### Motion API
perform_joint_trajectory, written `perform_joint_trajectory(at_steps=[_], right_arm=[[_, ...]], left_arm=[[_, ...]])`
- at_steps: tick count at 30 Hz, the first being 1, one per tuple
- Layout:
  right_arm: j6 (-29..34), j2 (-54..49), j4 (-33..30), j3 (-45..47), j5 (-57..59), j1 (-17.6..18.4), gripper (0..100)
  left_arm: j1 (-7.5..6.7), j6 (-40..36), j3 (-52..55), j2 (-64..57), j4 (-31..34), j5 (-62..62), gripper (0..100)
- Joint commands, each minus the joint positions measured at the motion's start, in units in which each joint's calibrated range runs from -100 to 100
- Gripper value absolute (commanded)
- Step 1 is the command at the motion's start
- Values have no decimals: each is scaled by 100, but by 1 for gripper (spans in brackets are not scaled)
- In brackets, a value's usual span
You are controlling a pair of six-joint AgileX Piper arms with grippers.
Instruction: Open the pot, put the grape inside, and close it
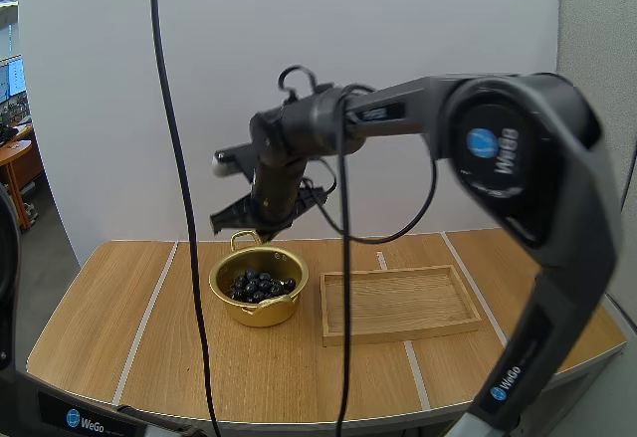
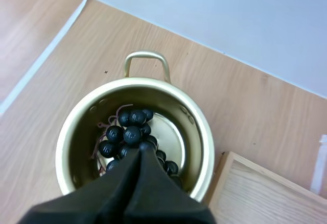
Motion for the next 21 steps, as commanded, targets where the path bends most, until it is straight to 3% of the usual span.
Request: perform_joint_trajectory(at_steps=[1,13,21], right_arm=[[-31,-468,-13,-46,536,4,0],[508,-2148,-89,-46,2214,4,0],[1328,-3627,-1075,814,2377,4,0]], left_arm=[[-19,-26,-56,-39,42,-201,0],[-19,-26,-56,-39,42,-201,0],[-19,-26,-56,-39,42,-201,0]])
